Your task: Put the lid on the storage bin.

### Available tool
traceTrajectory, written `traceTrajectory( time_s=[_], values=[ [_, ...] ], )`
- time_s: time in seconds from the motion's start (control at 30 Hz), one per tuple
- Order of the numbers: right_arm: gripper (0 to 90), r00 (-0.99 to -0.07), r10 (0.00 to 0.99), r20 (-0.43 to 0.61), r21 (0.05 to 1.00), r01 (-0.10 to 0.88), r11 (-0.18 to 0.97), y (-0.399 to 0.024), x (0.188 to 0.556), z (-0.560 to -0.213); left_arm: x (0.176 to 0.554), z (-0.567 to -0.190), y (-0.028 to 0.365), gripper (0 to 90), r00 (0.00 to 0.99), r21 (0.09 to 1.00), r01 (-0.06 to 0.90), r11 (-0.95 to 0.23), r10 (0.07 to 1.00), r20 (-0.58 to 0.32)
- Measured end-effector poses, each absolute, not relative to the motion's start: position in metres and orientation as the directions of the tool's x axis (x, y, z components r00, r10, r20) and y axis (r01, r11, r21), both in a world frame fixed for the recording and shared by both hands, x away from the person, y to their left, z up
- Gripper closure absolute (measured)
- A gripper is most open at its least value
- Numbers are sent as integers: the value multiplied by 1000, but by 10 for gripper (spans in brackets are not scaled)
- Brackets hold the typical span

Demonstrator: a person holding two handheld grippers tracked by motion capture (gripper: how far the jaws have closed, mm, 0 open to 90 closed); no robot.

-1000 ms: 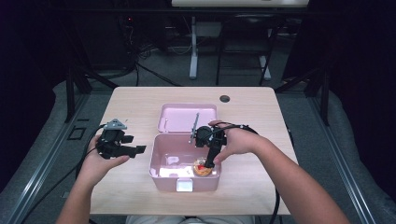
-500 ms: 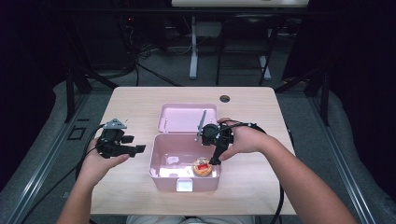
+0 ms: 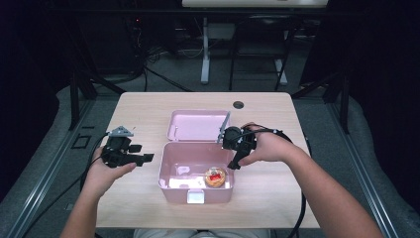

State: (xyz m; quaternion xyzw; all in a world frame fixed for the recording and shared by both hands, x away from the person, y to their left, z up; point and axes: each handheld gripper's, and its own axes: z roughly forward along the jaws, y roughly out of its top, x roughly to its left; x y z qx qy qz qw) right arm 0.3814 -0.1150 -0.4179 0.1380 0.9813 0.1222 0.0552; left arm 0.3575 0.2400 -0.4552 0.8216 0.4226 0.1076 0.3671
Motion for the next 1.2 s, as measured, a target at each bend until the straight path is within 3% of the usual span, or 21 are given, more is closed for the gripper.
traceTrajectory(
  time_s=[0.17,0.27,0.33,0.6,1.2],
  values=[
    [413,-945,320,-64,278,291,915,-123,381,-415,358,-455,241,371,618,705,614,-355,772,-150],
    [419,-939,339,-59,294,308,905,-128,381,-415,357,-455,241,374,620,710,612,-348,769,-157],
    [431,-938,343,-52,305,313,899,-132,382,-416,357,-455,240,426,633,718,600,-353,758,-156],
    [431,-923,381,-54,334,343,878,-142,382,-417,356,-456,237,428,649,718,594,-362,743,-163],
    [504,-878,477,-40,461,407,788,-156,386,-421,355,-455,232,524,667,738,564,-370,732,-142]
  ],
)
